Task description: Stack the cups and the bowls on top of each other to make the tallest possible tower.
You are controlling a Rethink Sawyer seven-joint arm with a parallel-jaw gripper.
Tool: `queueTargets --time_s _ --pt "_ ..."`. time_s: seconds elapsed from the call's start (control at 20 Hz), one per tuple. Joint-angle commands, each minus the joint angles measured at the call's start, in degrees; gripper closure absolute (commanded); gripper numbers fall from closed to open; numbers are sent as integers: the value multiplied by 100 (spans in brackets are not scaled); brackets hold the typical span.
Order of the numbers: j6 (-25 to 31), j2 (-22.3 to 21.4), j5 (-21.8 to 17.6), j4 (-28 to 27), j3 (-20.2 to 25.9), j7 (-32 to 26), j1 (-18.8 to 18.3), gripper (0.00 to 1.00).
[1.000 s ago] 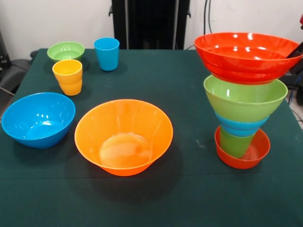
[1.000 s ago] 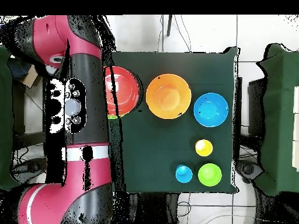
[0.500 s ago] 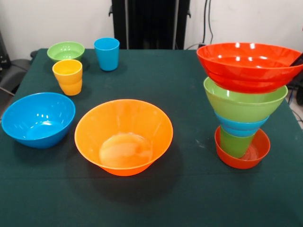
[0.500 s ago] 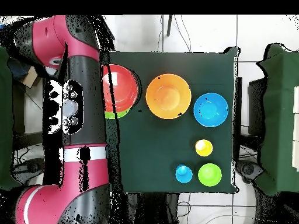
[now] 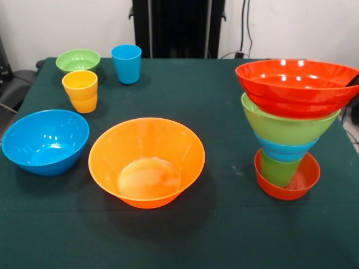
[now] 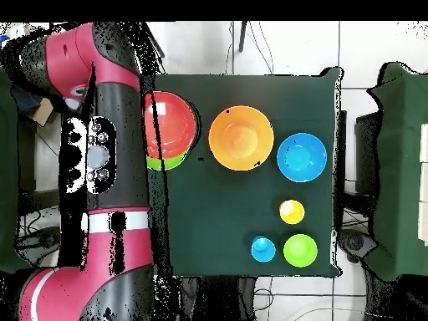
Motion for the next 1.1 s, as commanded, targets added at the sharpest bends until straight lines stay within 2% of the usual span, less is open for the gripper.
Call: queueTargets --time_s 0.05,0.3,0.75,1.1 --pt "-431 -66 -144 1030 538 -504 98 100" --pt "-427 -65 -143 1100 522 -498 134 100" --pt "39 82 -306 908 270 -478 213 100" --pt "235 79 -130 914 432 -528 188 100"
